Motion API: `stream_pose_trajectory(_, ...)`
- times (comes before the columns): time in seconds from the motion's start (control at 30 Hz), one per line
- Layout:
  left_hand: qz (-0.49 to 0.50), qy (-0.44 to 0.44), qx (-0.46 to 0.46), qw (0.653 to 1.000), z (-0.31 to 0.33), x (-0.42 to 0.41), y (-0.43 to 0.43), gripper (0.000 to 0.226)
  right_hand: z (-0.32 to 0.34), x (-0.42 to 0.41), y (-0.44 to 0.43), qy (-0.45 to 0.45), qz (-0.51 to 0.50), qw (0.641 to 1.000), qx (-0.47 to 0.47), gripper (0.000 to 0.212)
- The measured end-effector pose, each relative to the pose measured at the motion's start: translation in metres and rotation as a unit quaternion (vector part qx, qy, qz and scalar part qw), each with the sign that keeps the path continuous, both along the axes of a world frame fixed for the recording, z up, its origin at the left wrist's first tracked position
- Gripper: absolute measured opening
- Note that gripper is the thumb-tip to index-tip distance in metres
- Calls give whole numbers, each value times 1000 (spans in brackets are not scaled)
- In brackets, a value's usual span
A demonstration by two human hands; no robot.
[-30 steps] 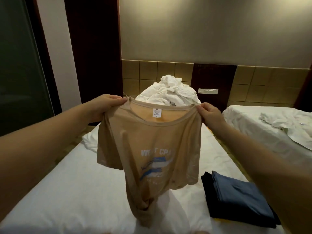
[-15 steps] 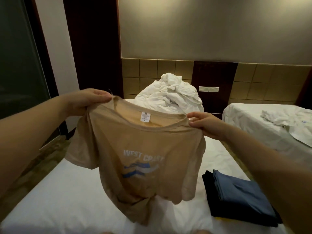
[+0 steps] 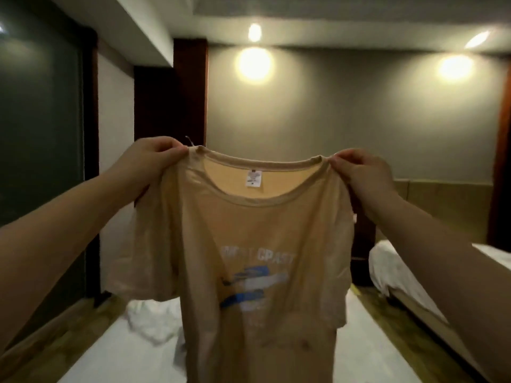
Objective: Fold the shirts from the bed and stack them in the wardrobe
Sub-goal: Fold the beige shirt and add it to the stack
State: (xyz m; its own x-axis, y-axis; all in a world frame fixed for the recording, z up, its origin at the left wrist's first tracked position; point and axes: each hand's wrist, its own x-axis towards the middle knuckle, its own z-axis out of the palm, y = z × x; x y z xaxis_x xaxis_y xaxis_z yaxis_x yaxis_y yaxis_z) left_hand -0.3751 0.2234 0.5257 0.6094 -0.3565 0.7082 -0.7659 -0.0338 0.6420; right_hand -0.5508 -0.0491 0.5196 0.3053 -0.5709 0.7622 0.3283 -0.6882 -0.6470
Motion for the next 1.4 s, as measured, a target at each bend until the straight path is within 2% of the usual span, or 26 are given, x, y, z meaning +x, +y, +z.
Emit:
stream_pose_trajectory(0.03,12,-10,1,1000,6,-1,-1,17,11,-1,1,-7,-16,1000,-5,14)
stream_pose_trajectory(0.07,22,-11,21,999,5,0,-4,16,16,0,1,28,-55,998,-32,9)
stream_pose_trajectory(0.13,48,-20,122,991,-13,4,-13,18,7,6,-1,175,-144,967,-118,16)
stream_pose_trajectory(0.17,68,-21,138,988,-19,8,-14,18,0,8,-3,221,-164,951,-142,19)
stream_pose_trajectory(0.2,80,-9,115,990,-20,10,-12,17,-1,7,-3,226,-164,951,-134,21)
stream_pose_trajectory(0.27,65,26,15,997,-8,9,-7,17,10,0,2,155,-150,974,-73,24)
stream_pose_trajectory(0.3,54,29,-5,998,0,6,-7,16,18,-2,5,122,-132,983,-43,24)
stream_pose_trajectory(0.33,49,15,19,999,4,3,-8,16,23,-3,8,120,-90,989,-18,22)
stream_pose_trajectory(0.43,30,-21,119,992,7,-8,-9,17,24,-13,21,220,29,975,-10,15)
stream_pose_trajectory(0.5,10,-3,114,993,10,-7,1,18,23,-29,16,230,77,970,15,22)
stream_pose_trajectory(0.57,-35,49,108,992,12,-3,14,21,24,-44,3,264,141,951,70,32)
stream_pose_trajectory(0.67,-98,117,172,973,6,1,21,26,13,-51,-7,368,197,901,117,36)
stream_pose_trajectory(0.73,-126,151,181,964,1,-1,20,25,5,-48,-10,337,249,894,158,37)
stream_pose_trajectory(0.8,-143,188,145,961,-4,-7,14,24,0,-41,-13,280,280,894,209,40)
stream_pose_trajectory(0.87,-120,218,111,962,-11,-15,4,21,-6,-30,-17,239,281,891,266,44)
stream_pose_trajectory(0.93,-88,283,71,953,-21,-24,-8,19,-17,-18,-18,217,267,882,322,36)
stream_pose_trajectory(1.0,-129,381,19,916,-33,-33,-21,29,-32,-9,-13,196,249,876,363,23)
stream_pose_trajectory(1.07,-179,469,-34,864,-51,-46,-35,38,-51,-1,0,161,226,876,395,23)
stream_pose_trajectory(1.17,-212,507,-118,827,-84,-72,-59,29,-84,7,26,68,184,884,425,18)
stream_pose_trajectory(1.2,-206,498,-152,828,-98,-82,-67,24,-99,8,34,45,154,895,416,18)
stream_pose_trajectory(1.27,-153,428,-181,872,-128,-104,-83,15,-131,4,62,32,107,927,359,14)
stream_pose_trajectory(1.33,-81,344,-154,923,-158,-123,-95,11,-157,0,94,42,87,945,313,14)
stream_pose_trajectory(1.4,-55,305,-130,942,-179,-132,-103,11,-173,4,110,57,70,956,279,17)
